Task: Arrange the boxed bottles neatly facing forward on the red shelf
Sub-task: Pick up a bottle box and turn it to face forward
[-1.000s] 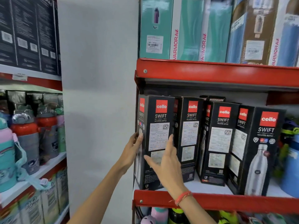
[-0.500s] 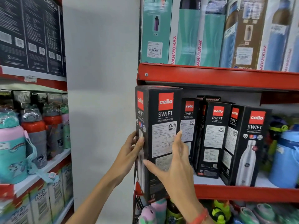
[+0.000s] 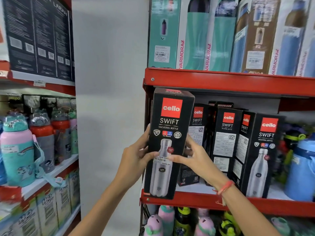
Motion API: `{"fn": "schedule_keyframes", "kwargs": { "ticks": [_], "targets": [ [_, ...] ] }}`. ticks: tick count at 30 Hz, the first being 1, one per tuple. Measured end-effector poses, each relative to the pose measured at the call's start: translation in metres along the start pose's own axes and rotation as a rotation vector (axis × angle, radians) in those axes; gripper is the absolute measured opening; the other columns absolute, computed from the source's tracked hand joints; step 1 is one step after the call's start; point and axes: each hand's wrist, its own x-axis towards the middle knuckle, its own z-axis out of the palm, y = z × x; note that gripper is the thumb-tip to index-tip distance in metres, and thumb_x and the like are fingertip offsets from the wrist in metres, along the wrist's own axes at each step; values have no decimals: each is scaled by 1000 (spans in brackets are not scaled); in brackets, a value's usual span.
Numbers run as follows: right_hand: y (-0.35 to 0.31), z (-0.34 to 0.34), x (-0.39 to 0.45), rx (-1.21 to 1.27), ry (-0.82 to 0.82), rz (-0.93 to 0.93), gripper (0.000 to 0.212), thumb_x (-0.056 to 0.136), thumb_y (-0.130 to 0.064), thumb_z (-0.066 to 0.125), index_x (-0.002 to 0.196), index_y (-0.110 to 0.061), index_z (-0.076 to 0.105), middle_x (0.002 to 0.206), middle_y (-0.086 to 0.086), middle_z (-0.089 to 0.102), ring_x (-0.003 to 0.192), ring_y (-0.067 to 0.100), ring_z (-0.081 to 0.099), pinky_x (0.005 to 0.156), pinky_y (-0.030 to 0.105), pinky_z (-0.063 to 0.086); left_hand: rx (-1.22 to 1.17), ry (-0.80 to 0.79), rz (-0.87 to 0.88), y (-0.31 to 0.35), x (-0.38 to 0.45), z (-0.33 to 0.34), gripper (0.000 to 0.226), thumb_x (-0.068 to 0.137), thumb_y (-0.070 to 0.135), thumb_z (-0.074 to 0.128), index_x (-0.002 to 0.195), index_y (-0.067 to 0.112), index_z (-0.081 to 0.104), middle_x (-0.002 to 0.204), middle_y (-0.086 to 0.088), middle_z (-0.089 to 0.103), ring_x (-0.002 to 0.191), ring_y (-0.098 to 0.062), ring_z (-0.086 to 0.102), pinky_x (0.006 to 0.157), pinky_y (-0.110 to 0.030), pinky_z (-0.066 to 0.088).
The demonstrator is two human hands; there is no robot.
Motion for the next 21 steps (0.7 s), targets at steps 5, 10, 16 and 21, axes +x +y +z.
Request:
{"fn": "schedule_keyframes", "kwargs": {
  "ticks": [5, 10, 16, 21],
  "targets": [
    [21, 8, 34, 12, 40, -4, 91, 76, -27, 77, 147, -39, 21, 135, -9, 57, 121, 5, 54, 106, 37, 43, 27, 58, -29, -25, 28, 7, 76, 87, 8, 66, 137, 49, 26, 106, 47, 53, 95, 29, 51, 88, -19, 49],
    [41, 14, 61, -38, 121, -19, 69, 78, -26, 74, 115, -71, 38, 110, -33, 62, 114, -3, 57, 98, 24, 48, 17, 64, -52, -50, 58, 12, 75, 86, 8, 66, 143, 40, 28, 111, 35, 54, 98, 28, 51, 85, -19, 51],
    [68, 23, 61, 5, 152, 4, 88, 81, -23, 72, 148, -36, 17, 121, -36, 50, 123, -3, 50, 109, 40, 40, 13, 63, -72, -87, 63, 24, 75, 86, 8, 67, 142, 43, 31, 106, 45, 61, 108, 21, 53, 79, -12, 55],
    [72, 31, 56, -88, 289, -31, 79, 77, -31, 74, 145, -29, 33, 127, -12, 60, 113, 2, 59, 100, 25, 46, 1, 94, -85, -93, 62, 21, 75, 85, 8, 68, 140, 47, 33, 107, 37, 64, 102, 17, 59, 71, -10, 54]
  ]
}}
